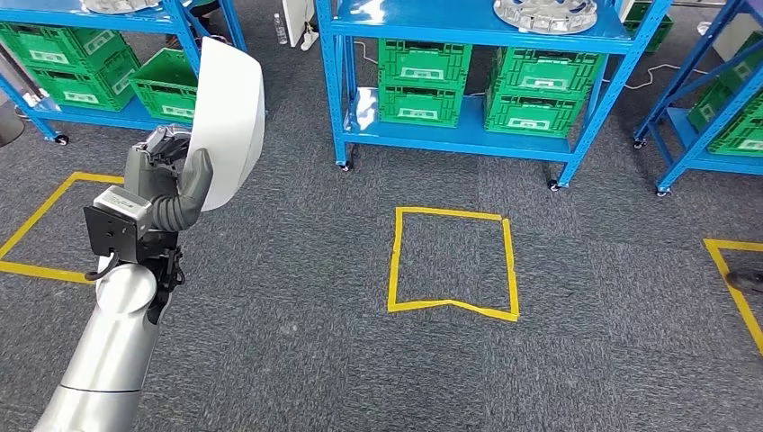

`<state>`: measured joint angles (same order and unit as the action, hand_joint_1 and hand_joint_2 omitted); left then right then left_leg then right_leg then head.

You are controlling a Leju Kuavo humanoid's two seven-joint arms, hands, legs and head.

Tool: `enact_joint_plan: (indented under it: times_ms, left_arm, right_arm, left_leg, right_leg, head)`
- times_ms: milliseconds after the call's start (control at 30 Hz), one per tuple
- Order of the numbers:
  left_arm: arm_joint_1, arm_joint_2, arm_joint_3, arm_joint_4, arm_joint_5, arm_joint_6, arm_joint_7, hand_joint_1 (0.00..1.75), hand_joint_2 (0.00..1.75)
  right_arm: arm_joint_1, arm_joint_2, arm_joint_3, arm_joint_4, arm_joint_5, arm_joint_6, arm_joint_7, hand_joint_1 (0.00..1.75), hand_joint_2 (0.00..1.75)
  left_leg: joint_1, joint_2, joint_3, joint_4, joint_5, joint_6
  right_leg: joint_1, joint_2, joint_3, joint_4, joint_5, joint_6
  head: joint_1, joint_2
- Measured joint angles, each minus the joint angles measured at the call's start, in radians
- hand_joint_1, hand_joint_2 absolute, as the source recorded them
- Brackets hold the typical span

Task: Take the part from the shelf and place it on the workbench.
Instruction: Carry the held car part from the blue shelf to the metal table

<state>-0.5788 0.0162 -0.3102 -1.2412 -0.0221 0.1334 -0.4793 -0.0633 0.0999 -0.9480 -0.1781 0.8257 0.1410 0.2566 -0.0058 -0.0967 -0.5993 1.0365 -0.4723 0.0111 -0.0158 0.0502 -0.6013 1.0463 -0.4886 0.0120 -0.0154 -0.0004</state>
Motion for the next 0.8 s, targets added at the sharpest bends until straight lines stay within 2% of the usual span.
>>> enact_joint_plan:
  times_ms: [67,100,133,167,233,267,300,333,367,433,467,500,533,600,667,733,767,800]
  left_arm:
    - [0.000,-0.001,0.000,-0.001,-0.001,0.000,0.001,1.75,1.75]
    - [0.001,-0.001,0.000,-0.001,-0.001,0.001,0.001,1.75,1.75]
    - [-0.001,0.000,0.000,-0.002,-0.001,0.001,0.001,1.75,1.75]
    - [-0.002,0.000,0.000,-0.002,-0.001,0.001,0.001,1.75,1.75]
    - [-0.002,0.000,-0.001,-0.002,-0.002,0.001,0.001,1.75,1.75]
    - [0.000,-0.001,-0.001,-0.001,-0.002,0.001,0.001,1.75,1.75]
    - [0.002,-0.001,-0.001,-0.001,-0.002,0.001,0.001,1.75,1.75]
    - [0.003,-0.001,-0.001,0.000,-0.002,0.001,0.001,1.75,1.75]
    - [0.002,-0.001,-0.001,0.001,-0.002,0.001,0.001,1.75,1.75]
    - [-0.002,-0.001,-0.001,0.001,-0.002,0.001,0.001,1.75,1.75]
    - [-0.004,-0.002,-0.002,0.000,-0.002,0.001,0.001,1.75,1.75]
    - [-0.006,-0.004,-0.002,0.000,-0.002,0.001,0.001,1.75,1.75]
    - [-0.007,-0.004,-0.002,0.000,-0.002,0.001,0.001,1.75,1.75]
    - [-0.007,-0.004,-0.002,0.000,-0.002,0.001,0.001,1.75,1.75]
    - [-0.010,-0.004,-0.002,-0.001,-0.003,0.001,0.001,1.75,1.75]
    - [-0.013,-0.007,-0.002,0.000,-0.004,0.001,0.002,1.75,1.75]
    - [-0.012,-0.008,-0.002,0.001,-0.005,0.001,0.002,1.75,1.75]
    - [-0.011,-0.009,-0.002,0.003,-0.005,0.001,0.002,1.75,1.75]
  right_arm:
    - [-0.001,0.000,0.000,0.000,0.000,0.001,-0.005,0.00,0.00]
    - [-0.002,0.001,0.000,0.000,0.000,0.001,-0.004,0.00,0.00]
    - [-0.003,0.002,0.000,0.000,0.000,0.001,-0.003,0.00,0.00]
    - [-0.003,0.002,0.000,0.000,0.000,0.002,-0.003,0.00,0.00]
    - [-0.001,0.003,0.000,0.000,0.000,0.002,-0.002,0.00,0.00]
    - [0.000,0.003,0.000,0.000,0.000,0.002,-0.002,0.00,0.00]
    - [0.000,0.003,-0.001,0.000,0.000,0.002,-0.002,0.00,0.00]
    - [0.001,0.003,-0.001,0.000,0.000,0.002,-0.002,0.00,0.00]
    - [0.000,0.003,-0.001,0.000,0.000,0.002,-0.002,0.00,0.00]
    - [0.000,0.003,-0.001,0.000,0.000,0.002,-0.003,0.00,0.00]
    - [0.000,0.003,-0.001,0.000,0.000,0.002,-0.003,0.00,0.00]
    - [0.000,0.003,-0.001,0.000,0.000,0.002,-0.003,0.00,0.00]
    - [0.000,0.003,-0.001,0.000,0.000,0.002,-0.003,0.00,0.00]
    - [-0.001,0.003,-0.002,0.000,0.000,0.002,-0.001,0.00,0.00]
    - [-0.001,0.003,-0.002,0.000,0.000,0.001,0.005,0.00,0.00]
    - [0.000,0.003,-0.003,0.000,0.000,0.000,0.007,0.00,0.00]
    - [0.002,0.003,-0.004,0.000,0.000,-0.001,0.007,0.00,0.00]
    - [0.004,0.003,-0.005,0.000,0.000,-0.001,0.007,0.00,0.00]
  left_leg:
    - [0.001,-0.017,-0.006,-0.004,0.005,-0.014]
    - [0.001,-0.014,-0.009,-0.002,0.004,-0.019]
    - [0.000,0.002,-0.017,0.013,-0.006,-0.025]
    - [-0.001,0.025,-0.034,0.046,-0.026,-0.030]
    - [0.002,0.073,-0.091,0.168,-0.085,-0.040]
    - [0.006,0.083,-0.120,0.228,-0.107,-0.044]
    - [0.009,0.088,-0.138,0.264,-0.113,-0.047]
    - [0.012,0.091,-0.136,0.260,-0.100,-0.048]
    - [0.013,0.096,-0.113,0.217,-0.071,-0.048]
    - [0.009,0.130,-0.039,0.077,-0.014,-0.042]
    - [0.006,0.146,-0.012,0.025,0.000,-0.035]
    - [0.002,0.157,0.002,-0.004,0.004,-0.029]
    - [-0.002,0.156,0.003,-0.011,0.001,-0.022]
    - [-0.002,0.132,0.002,-0.015,0.009,-0.008]
    - [0.001,0.112,0.003,-0.022,0.016,0.006]
    - [0.002,0.092,0.000,-0.023,0.021,0.014]
    - [0.001,0.081,-0.002,-0.022,0.021,0.016]
    - [0.000,0.068,-0.004,-0.021,0.022,0.016]
  right_leg:
    - [0.000,-0.016,0.003,-0.005,0.003,-0.010]
    - [-0.001,-0.025,0.005,-0.010,0.006,-0.016]
    - [-0.003,-0.034,0.008,-0.014,0.009,-0.023]
    - [-0.006,-0.044,0.010,-0.018,0.011,-0.028]
    - [-0.006,-0.063,0.012,-0.020,0.010,-0.033]
    - [-0.005,-0.073,0.012,-0.020,0.010,-0.034]
    - [-0.005,-0.084,0.012,-0.020,0.009,-0.034]
    - [-0.005,-0.094,0.013,-0.019,0.008,-0.033]
    - [-0.006,-0.104,0.014,-0.019,0.007,-0.031]
    - [-0.004,-0.123,0.019,-0.018,0.003,-0.025]
    - [-0.002,-0.131,0.020,-0.017,0.002,-0.020]
    - [0.000,-0.139,0.022,-0.017,0.000,-0.014]
    - [0.002,-0.147,0.023,-0.018,0.000,-0.008]
    - [-0.001,-0.158,0.026,-0.017,-0.003,0.006]
    - [-0.005,-0.124,0.013,0.020,-0.031,0.015]
    - [-0.006,-0.075,-0.038,0.128,-0.090,0.018]
    - [-0.004,-0.064,-0.070,0.191,-0.115,0.018]
    - [-0.003,-0.059,-0.093,0.234,-0.125,0.017]
  head:
    - [0.000,0.000]
    - [0.000,0.000]
    - [-0.003,0.000]
    - [-0.005,0.000]
    - [-0.010,0.000]
    - [-0.010,0.000]
    - [-0.010,0.000]
    - [-0.011,0.000]
    - [-0.011,0.000]
    - [-0.011,0.000]
    - [-0.010,0.000]
    - [-0.010,0.000]
    - [-0.009,0.000]
    - [-0.009,0.000]
    - [-0.007,0.000]
    - [-0.003,0.000]
    - [-0.001,0.000]
    - [0.000,0.000]
